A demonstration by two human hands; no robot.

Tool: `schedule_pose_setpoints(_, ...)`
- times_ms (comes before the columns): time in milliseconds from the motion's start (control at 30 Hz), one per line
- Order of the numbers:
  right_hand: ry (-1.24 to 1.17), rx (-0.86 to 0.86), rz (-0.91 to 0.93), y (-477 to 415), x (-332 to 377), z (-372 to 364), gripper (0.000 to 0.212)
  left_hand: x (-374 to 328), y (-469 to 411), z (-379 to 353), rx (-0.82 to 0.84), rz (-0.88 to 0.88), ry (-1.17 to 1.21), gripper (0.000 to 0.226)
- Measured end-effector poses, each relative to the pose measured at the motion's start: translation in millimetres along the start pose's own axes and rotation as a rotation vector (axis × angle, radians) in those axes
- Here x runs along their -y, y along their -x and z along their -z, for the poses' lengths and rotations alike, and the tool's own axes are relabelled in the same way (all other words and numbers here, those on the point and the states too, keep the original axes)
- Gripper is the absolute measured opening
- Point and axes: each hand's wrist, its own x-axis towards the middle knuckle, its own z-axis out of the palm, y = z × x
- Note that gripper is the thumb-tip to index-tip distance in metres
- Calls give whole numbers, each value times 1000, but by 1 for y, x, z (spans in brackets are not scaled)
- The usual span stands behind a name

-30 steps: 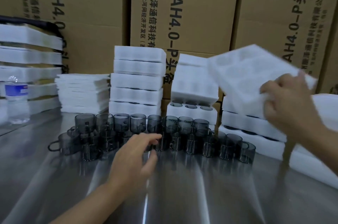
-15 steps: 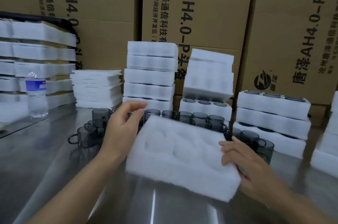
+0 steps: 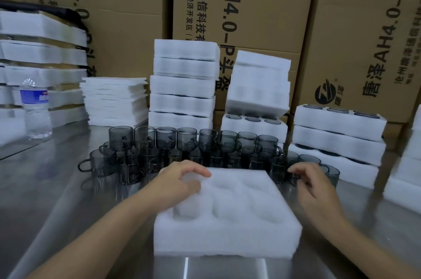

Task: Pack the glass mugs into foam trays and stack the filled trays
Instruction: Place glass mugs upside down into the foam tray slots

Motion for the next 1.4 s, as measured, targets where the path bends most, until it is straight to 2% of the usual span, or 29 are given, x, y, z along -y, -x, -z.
schedule_pose_setpoints(67, 209, -10, -189, -15, -16, 3, 39, -1, 0, 1, 18, -22, 13, 36)
schedule_pose_setpoints(167, 473, 74, -439, -30, -39, 12, 55, -4, 2, -4, 30, -25, 5, 34)
schedule_pose_setpoints(233, 577, 86, -489, -37, -49, 13, 54, -6, 2, -9, 39, -21, 4, 34)
schedule_pose_setpoints(333, 687, 100, -418, -58, -54, 13, 45, -5, 1, -13, 53, -77, -19, 33)
schedule_pose_setpoints(400, 743, 221, -371, -79, -55, 12, 42, -4, 0, -14, 51, -101, -25, 32)
schedule_pose_setpoints(467, 752, 459, -406, -100, -55, 10, 43, -2, -1, -15, 42, -116, -22, 32)
schedule_pose_setpoints(533, 689, 644, -461, -111, -59, 6, 47, -1, -2, -15, 35, -129, -13, 33)
schedule_pose_setpoints(567, 642, 679, -473, -113, -61, 4, 48, 0, -3, -16, 33, -133, -7, 34)
schedule_pose_setpoints(733, 648, 708, -449, -112, -65, -9, 47, 2, -5, -16, 24, -132, 5, 36)
schedule_pose_setpoints(1067, 687, 645, -465, -91, -49, -15, 54, 0, -3, -16, 28, -120, 0, 37)
schedule_pose_setpoints(1400, 749, 724, -479, -79, -15, -18, 54, -11, 3, -19, 87, -138, -12, 34)
